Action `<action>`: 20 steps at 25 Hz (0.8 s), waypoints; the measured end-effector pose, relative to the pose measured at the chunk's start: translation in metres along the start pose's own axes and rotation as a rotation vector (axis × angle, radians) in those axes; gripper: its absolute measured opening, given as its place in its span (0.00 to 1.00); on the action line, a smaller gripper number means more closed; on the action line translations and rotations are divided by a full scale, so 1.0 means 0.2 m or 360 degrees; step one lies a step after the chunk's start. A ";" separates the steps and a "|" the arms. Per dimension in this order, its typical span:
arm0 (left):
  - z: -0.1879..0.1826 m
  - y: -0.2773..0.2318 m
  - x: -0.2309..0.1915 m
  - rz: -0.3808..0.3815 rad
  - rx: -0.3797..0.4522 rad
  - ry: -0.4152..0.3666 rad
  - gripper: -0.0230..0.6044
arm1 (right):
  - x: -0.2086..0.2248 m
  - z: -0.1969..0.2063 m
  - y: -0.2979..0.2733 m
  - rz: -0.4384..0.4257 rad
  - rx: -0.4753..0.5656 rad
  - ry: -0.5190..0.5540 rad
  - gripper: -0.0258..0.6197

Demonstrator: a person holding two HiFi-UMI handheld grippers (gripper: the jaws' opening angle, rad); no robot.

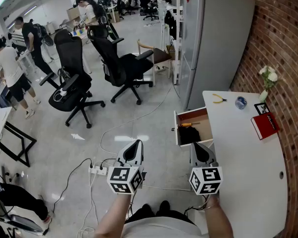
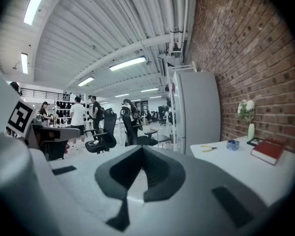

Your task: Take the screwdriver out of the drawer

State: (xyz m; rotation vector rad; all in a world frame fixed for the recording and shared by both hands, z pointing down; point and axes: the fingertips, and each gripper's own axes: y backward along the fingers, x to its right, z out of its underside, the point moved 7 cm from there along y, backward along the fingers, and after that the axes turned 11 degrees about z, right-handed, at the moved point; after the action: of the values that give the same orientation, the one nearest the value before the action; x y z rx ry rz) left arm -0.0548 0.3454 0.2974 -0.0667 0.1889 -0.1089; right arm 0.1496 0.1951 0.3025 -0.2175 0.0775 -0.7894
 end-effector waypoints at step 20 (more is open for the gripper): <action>0.01 0.01 0.05 -0.0008 0.0057 0.0018 0.16 | 0.06 0.03 0.05 -0.0024 0.0007 -0.0086 0.04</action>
State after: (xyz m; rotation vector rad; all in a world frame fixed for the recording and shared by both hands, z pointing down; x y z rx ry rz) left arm -0.0448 0.3458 0.2972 -0.0306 0.1978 -0.1176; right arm 0.1658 0.1952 0.3066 -0.2353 0.0228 -0.7983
